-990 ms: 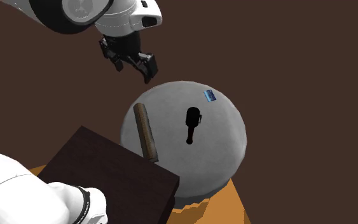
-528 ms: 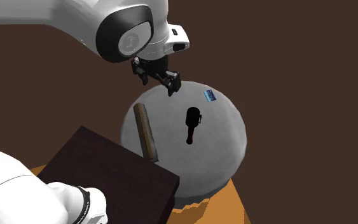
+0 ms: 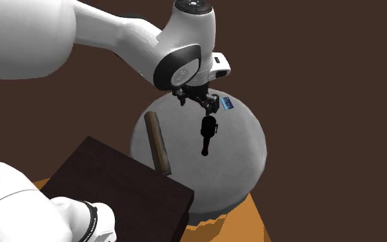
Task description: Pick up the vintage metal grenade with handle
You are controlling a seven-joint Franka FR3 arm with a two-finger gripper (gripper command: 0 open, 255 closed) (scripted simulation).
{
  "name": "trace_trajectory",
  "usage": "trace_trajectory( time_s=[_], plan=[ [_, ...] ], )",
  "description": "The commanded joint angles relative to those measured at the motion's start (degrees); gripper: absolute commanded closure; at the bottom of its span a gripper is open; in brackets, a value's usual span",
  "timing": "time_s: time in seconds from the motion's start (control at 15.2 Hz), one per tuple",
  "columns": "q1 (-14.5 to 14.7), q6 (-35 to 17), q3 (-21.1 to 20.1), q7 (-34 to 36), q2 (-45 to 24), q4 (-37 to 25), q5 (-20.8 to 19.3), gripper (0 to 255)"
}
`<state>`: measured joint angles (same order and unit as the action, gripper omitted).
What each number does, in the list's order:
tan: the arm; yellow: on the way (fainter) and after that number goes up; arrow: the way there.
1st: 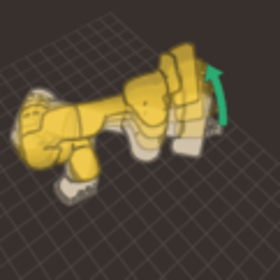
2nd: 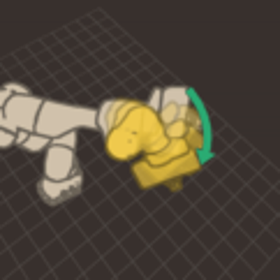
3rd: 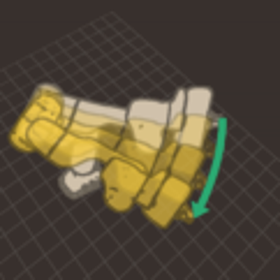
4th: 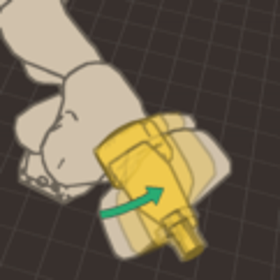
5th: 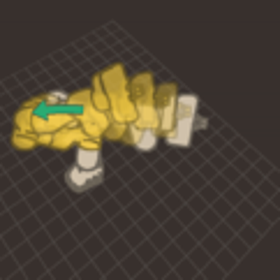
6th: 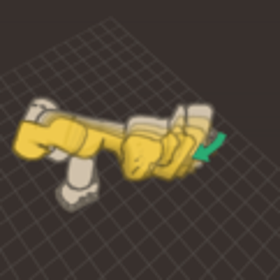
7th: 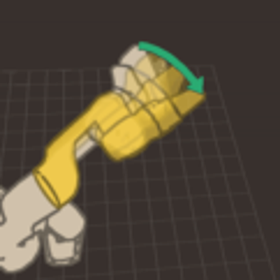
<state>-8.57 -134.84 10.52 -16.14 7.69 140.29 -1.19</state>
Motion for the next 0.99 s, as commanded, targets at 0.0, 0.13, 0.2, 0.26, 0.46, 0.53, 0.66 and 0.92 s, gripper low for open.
trace_trajectory(
  time_s=[0.0,0.13,0.2,0.26,0.46,0.53,0.66,0.92],
  plan=[
    [-0.7,-2.7,1.1,-1.7,-4.1,-1.5,0.3,0],
    [-1.3,-5.1,1.8,-3.2,-8.3,-3.3,0.9,0],
    [-1.6,-6.3,2.1,-4.0,-10.4,-4.3,1.3,0],
    [-1.9,-7.2,2.4,-4.7,-12.4,-5.3,1.7,0],
    [-2.0,-9.5,2.2,-5.2,-14.3,-4.8,2.4,0],
    [-2.0,-10.3,2.2,-5.4,-14.9,-4.7,2.7,0],
    [-2.1,-11.8,2.0,-5.7,-16.2,-4.5,3.2,0],
    [-2.2,-12.9,1.9,-6.0,-17.3,-4.3,3.7,0]
  ],
)
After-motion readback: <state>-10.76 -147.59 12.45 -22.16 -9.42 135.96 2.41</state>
